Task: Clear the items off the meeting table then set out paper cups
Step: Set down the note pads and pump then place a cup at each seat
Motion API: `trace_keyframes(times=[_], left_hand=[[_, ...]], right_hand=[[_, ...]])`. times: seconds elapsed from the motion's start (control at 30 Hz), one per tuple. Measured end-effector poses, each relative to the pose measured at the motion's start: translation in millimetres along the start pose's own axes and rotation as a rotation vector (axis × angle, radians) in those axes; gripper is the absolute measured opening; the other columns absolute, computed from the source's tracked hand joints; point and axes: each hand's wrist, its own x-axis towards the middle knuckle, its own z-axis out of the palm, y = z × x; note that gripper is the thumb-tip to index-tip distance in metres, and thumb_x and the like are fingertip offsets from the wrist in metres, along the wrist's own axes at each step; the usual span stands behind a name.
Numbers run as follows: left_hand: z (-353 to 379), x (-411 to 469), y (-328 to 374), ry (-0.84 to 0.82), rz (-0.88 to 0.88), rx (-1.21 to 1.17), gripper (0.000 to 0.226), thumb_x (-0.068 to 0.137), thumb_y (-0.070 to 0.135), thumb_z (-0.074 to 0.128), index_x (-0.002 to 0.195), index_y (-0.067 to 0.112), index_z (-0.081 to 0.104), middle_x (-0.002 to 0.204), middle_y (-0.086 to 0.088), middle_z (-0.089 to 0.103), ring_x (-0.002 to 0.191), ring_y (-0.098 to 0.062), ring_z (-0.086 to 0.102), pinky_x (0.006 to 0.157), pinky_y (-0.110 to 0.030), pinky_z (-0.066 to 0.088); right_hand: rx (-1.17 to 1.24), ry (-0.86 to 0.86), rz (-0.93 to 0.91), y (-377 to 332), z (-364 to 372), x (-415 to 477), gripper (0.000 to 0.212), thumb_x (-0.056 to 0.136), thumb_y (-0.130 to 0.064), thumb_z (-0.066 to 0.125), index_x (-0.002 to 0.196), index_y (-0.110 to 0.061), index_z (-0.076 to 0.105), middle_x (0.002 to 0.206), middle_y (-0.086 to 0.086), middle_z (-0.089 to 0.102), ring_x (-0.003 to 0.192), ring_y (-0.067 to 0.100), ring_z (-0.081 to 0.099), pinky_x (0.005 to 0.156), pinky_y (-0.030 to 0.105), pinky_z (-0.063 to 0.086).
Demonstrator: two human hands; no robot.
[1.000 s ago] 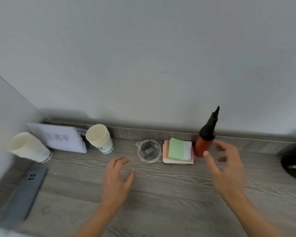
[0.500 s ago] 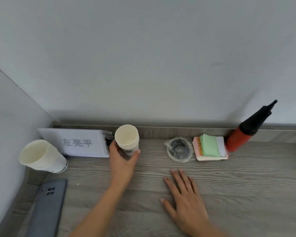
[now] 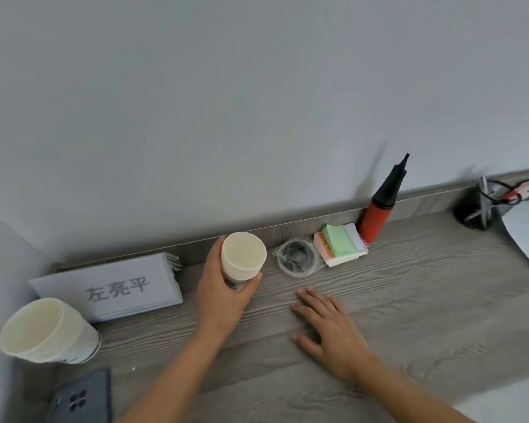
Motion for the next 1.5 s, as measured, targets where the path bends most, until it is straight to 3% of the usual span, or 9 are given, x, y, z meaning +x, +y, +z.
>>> trace_keyframes(times=[0.13,0.23,0.43,0.63,0.87,1.0,1.17,1.3,1.5], left_hand=[[-11.4,-21.5,40.1,-0.183,0.303,0.135,0.088,0.064,0.048,0.073,0.141,0.032,0.033,0.133,0.013,0.053,0.118,-0.008,0.053,0.096,-0.029,0.046],[-4.8,-45.8,70.2,-0.282,0.527,0.233,0.083,0.065,0.047,0.070,0.138,0.028,0.037,0.126,0.014,0.054,0.106,-0.007,0.051,0.085,-0.024,0.040],[22.1,-104.8,113.3,-0.523,0.775,0.212,0.076,0.070,0.043,0.071,0.136,0.024,0.040,0.124,0.006,0.054,0.109,-0.010,0.050,0.090,-0.029,0.041],[34.1,-152.8,137.1,-0.708,0.808,0.183,0.076,0.072,0.046,0.071,0.137,0.029,0.035,0.119,0.003,0.058,0.099,-0.009,0.054,0.074,-0.032,0.054],[65.5,-183.9,162.4,-0.927,0.754,0.139,0.075,0.065,0.049,0.072,0.130,0.044,0.034,0.116,0.018,0.055,0.100,-0.006,0.055,0.082,-0.034,0.051],[95.5,-185.7,180.9,-1.017,0.819,0.131,0.076,0.064,0.049,0.072,0.129,0.049,0.032,0.116,0.024,0.054,0.097,-0.002,0.055,0.078,-0.018,0.047],[142.8,-172.4,199.2,-1.216,0.934,0.226,0.084,0.066,0.050,0.068,0.139,0.042,0.029,0.126,0.019,0.051,0.103,-0.008,0.053,0.079,-0.020,0.038],[182.1,-153.8,207.8,-1.346,0.876,0.303,0.086,0.072,0.049,0.069,0.143,0.038,0.021,0.129,0.012,0.048,0.100,-0.012,0.050,0.084,-0.027,0.045],[244.2,-167.9,224.4,-1.538,0.752,0.146,0.070,0.065,0.051,0.077,0.119,0.050,0.033,0.105,0.024,0.052,0.096,-0.008,0.055,0.086,-0.030,0.050]], right_hand=[[0.742,0.273,0.337,-21.3,-49.5,-25.2,0.008,0.090,-0.028,0.066,0.090,-0.029,0.074,0.089,-0.006,0.076,0.089,0.009,0.070,0.083,0.036,0.056],[0.982,0.495,0.389,-27.7,-94.0,-64.1,0.008,0.089,-0.022,0.066,0.087,-0.021,0.073,0.078,0.001,0.074,0.072,0.012,0.069,0.061,0.026,0.054],[1.077,0.519,0.494,-30.7,-116.6,-141.7,0.005,0.080,-0.007,0.076,0.083,-0.007,0.073,0.068,0.006,0.067,0.058,0.010,0.057,0.051,0.019,0.049],[1.105,0.583,0.660,-27.8,-111.5,-210.1,0.002,0.079,-0.002,0.073,0.081,-0.002,0.071,0.065,0.007,0.070,0.054,0.010,0.062,0.053,0.019,0.054],[1.251,0.748,0.762,-18.3,-112.3,-278.3,0.010,0.085,-0.003,0.064,0.093,-0.006,0.069,0.072,0.004,0.072,0.067,0.020,0.062,0.059,0.030,0.055],[1.252,0.719,0.656,-12.7,-112.1,-300.2,0.064,0.064,-0.037,0.082,0.123,-0.025,0.061,0.109,-0.003,0.071,0.094,0.011,0.067,0.072,0.026,0.056],[1.272,1.198,0.856,0.9,-112.0,-307.3,0.069,0.045,-0.041,0.080,0.108,-0.019,0.063,0.099,0.008,0.071,0.079,0.013,0.068,0.063,0.025,0.056],[1.176,1.453,1.005,18.6,-114.6,-340.1,0.070,0.045,-0.037,0.079,0.110,-0.021,0.058,0.102,0.005,0.065,0.090,0.021,0.062,0.073,0.032,0.051],[1.072,1.455,1.236,18.4,-89.5,-405.2,0.048,0.072,-0.002,0.081,0.107,-0.028,0.060,0.101,0.005,0.070,0.101,0.025,0.064,0.079,0.033,0.049]])
